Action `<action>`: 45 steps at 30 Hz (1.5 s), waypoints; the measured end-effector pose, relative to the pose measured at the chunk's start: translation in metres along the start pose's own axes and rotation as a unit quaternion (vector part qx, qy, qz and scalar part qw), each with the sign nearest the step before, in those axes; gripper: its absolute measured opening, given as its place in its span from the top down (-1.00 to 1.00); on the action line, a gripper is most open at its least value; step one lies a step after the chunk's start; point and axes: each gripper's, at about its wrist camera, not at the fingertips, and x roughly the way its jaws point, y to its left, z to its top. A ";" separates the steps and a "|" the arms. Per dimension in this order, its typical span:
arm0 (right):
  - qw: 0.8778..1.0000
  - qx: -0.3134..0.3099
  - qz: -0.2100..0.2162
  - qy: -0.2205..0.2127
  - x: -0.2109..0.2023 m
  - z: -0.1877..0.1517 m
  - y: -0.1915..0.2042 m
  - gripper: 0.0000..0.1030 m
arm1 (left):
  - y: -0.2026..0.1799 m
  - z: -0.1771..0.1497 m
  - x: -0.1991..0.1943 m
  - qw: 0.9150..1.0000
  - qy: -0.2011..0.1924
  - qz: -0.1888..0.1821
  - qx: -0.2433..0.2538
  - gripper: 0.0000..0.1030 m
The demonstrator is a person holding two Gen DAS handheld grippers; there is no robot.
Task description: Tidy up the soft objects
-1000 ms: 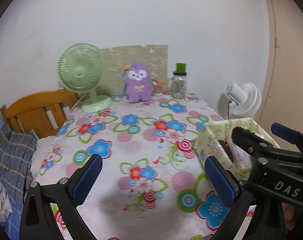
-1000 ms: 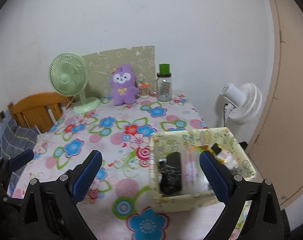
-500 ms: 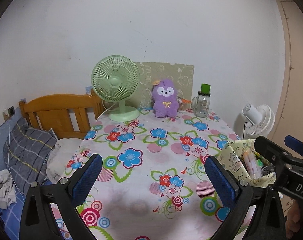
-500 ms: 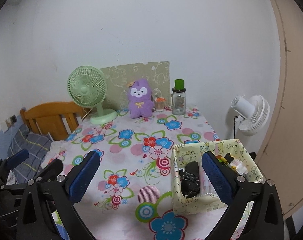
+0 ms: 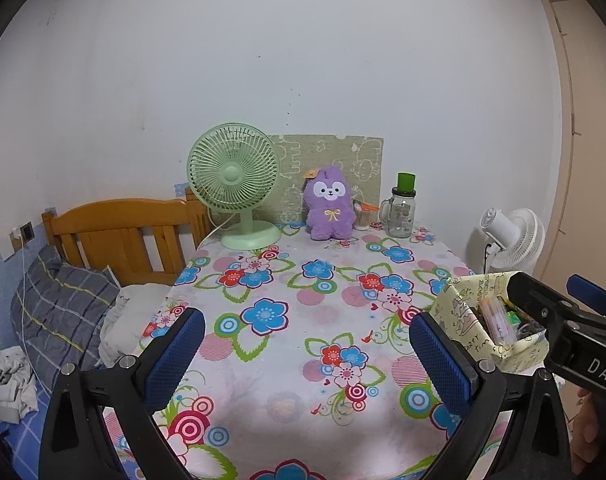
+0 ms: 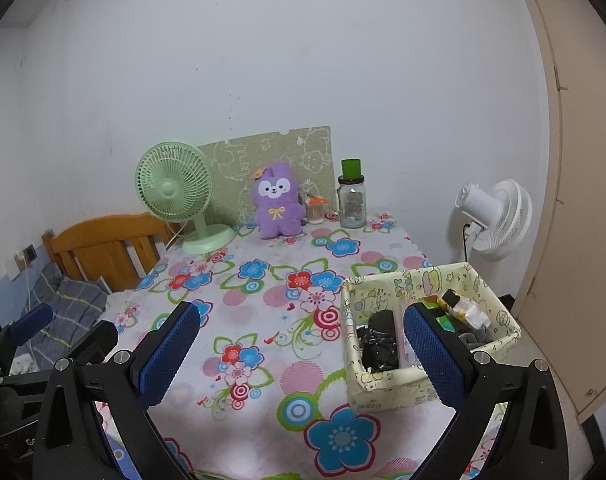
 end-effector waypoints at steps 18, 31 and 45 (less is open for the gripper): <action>1.000 0.006 -0.007 -0.004 -0.001 -0.001 -0.005 -0.99 | -0.001 0.004 0.001 1.000 0.001 0.005 0.002 -0.99; 1.000 0.001 -0.005 0.000 0.003 -0.001 -0.003 -0.99 | 0.001 0.004 0.003 1.000 0.002 0.007 0.000 -0.99; 1.000 -0.001 -0.007 0.000 0.006 -0.001 -0.002 -0.99 | 0.003 0.004 0.006 1.000 0.005 0.006 -0.001 -0.99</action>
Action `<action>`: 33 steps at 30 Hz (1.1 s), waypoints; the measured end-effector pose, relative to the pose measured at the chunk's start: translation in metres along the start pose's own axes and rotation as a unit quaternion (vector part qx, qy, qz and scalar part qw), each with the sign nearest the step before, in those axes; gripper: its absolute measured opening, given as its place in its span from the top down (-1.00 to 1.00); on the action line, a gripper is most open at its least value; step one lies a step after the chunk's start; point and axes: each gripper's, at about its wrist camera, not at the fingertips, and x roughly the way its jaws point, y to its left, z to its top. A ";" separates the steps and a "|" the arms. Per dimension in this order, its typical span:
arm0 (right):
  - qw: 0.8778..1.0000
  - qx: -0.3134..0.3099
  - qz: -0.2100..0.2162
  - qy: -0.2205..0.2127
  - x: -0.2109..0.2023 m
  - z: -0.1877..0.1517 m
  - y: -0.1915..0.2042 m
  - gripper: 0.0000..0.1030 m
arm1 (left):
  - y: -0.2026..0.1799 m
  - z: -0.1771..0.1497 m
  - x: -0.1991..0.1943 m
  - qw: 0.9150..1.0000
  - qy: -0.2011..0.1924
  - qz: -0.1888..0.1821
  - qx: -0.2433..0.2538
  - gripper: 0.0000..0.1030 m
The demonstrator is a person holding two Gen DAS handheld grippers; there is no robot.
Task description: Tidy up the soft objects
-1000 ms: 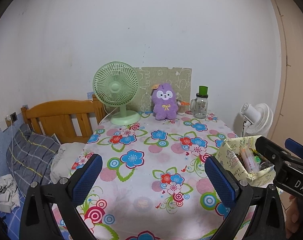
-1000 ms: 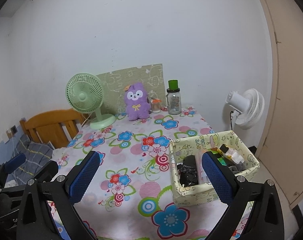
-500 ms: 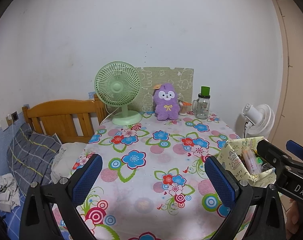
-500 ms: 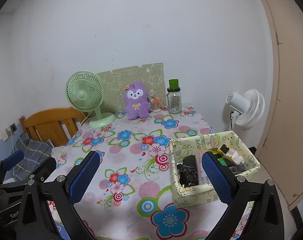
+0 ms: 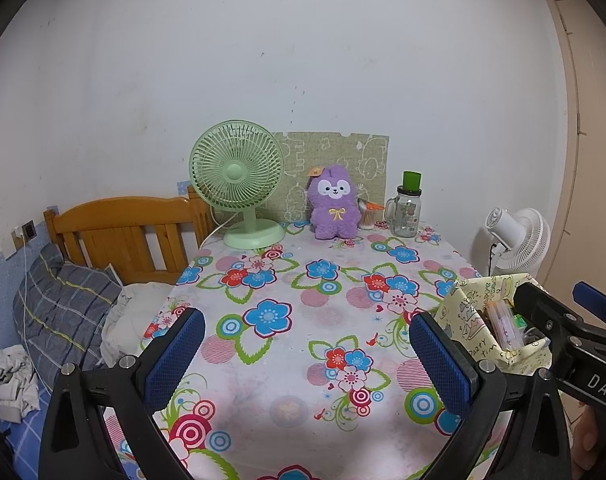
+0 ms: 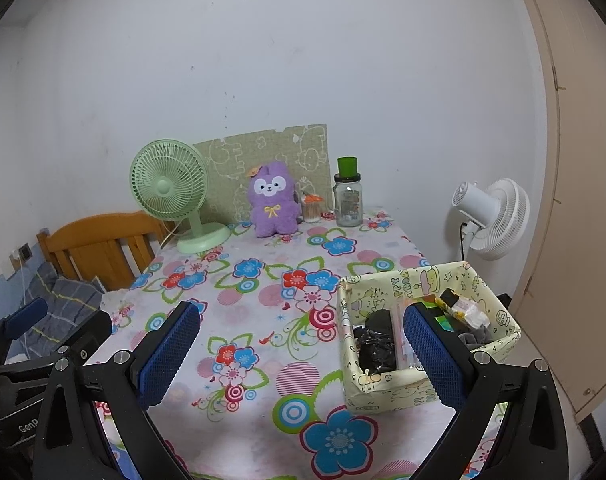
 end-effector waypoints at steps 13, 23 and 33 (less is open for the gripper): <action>1.000 0.000 -0.003 0.001 0.001 -0.001 -0.003 -0.99 | 0.000 0.000 0.002 1.000 0.000 0.000 0.001 -0.99; 1.000 0.000 -0.004 0.003 0.002 -0.001 -0.004 -0.99 | 0.000 0.000 0.002 1.000 0.001 0.000 0.000 -0.99; 1.000 0.000 -0.004 0.004 0.003 -0.002 -0.004 -0.99 | -0.001 -0.001 0.006 1.000 0.003 0.000 0.001 -0.99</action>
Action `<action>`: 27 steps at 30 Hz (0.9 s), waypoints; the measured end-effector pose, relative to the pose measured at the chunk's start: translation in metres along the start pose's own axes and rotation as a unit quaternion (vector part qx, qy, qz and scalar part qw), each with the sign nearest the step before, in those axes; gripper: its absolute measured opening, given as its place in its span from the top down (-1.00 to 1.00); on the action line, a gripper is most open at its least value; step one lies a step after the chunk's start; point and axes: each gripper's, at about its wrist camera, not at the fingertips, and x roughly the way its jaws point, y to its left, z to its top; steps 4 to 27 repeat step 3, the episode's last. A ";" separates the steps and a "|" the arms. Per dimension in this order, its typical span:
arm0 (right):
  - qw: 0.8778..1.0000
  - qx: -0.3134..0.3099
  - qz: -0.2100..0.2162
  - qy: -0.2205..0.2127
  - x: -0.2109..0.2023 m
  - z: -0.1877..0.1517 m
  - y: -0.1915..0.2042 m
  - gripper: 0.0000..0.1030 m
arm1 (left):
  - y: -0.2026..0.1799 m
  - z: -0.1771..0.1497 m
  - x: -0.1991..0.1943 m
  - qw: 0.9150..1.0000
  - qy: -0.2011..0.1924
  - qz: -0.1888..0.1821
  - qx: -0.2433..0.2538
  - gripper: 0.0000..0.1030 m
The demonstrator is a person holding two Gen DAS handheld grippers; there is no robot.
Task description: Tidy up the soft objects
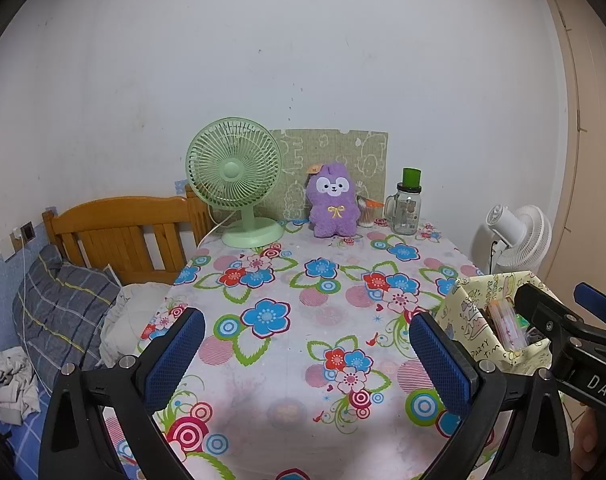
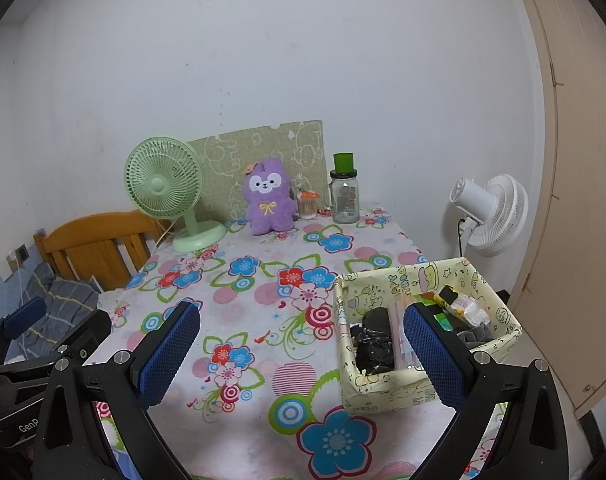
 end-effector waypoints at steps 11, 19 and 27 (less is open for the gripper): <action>1.000 0.000 0.000 0.001 0.001 -0.001 -0.001 -0.99 | 0.000 0.000 0.001 1.000 0.001 0.000 0.000 -0.99; 1.000 0.000 0.000 0.001 0.001 -0.001 -0.001 -0.99 | 0.000 0.000 0.001 1.000 0.001 0.000 0.000 -0.99; 1.000 0.000 0.000 0.001 0.001 -0.001 -0.001 -0.99 | 0.000 0.000 0.001 1.000 0.001 0.000 0.000 -0.99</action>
